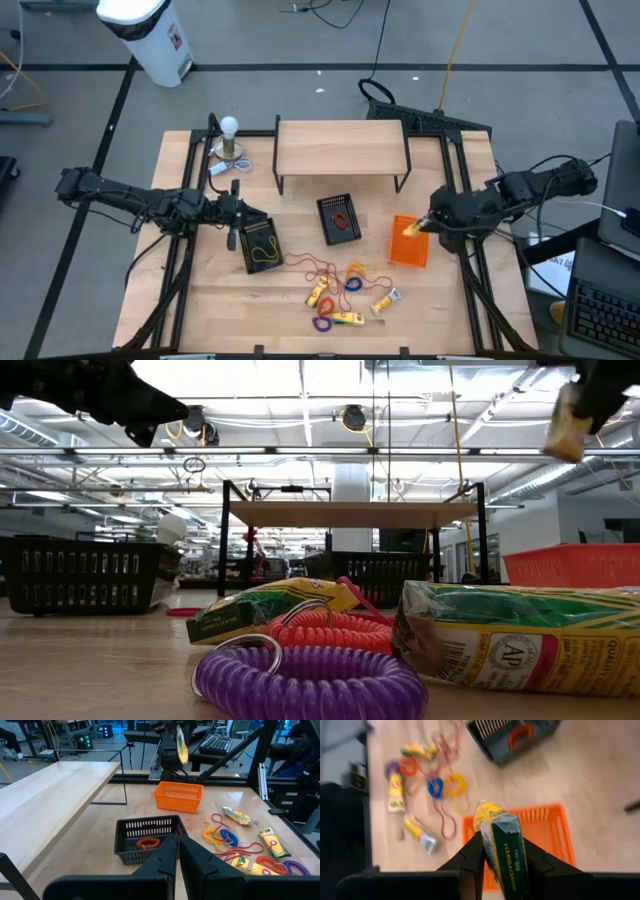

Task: Pick & Place Office Desk Supplies
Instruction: Put the crayon box into the orange bin

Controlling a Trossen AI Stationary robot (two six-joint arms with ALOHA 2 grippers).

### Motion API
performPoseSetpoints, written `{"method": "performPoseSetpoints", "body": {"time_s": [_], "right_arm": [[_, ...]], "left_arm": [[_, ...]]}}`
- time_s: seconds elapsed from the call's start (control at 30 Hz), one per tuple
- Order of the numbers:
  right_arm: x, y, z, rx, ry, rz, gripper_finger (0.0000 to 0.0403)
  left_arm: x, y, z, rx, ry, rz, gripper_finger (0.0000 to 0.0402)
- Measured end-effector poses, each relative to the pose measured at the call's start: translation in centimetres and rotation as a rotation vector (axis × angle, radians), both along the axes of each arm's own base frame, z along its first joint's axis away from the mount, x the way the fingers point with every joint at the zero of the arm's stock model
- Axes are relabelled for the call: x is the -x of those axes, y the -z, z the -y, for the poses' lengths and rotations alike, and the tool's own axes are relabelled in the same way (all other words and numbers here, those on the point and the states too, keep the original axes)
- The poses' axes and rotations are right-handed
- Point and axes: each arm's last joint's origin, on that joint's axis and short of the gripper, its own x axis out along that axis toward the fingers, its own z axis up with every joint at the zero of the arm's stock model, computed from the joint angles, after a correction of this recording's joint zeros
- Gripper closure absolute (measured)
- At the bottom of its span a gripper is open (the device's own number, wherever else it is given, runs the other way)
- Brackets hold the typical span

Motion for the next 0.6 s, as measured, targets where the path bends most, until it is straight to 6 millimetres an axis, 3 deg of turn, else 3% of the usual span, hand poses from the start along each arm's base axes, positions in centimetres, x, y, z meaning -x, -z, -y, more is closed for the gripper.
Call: {"method": "performPoseSetpoints", "body": {"time_s": [0.6], "right_arm": [[-4.8,4.4,-1.9,0.013,-0.035,-0.41,0.0339]], "left_arm": [[0.0,0.0,0.0,-0.013,0.002,0.0,0.0378]]}}
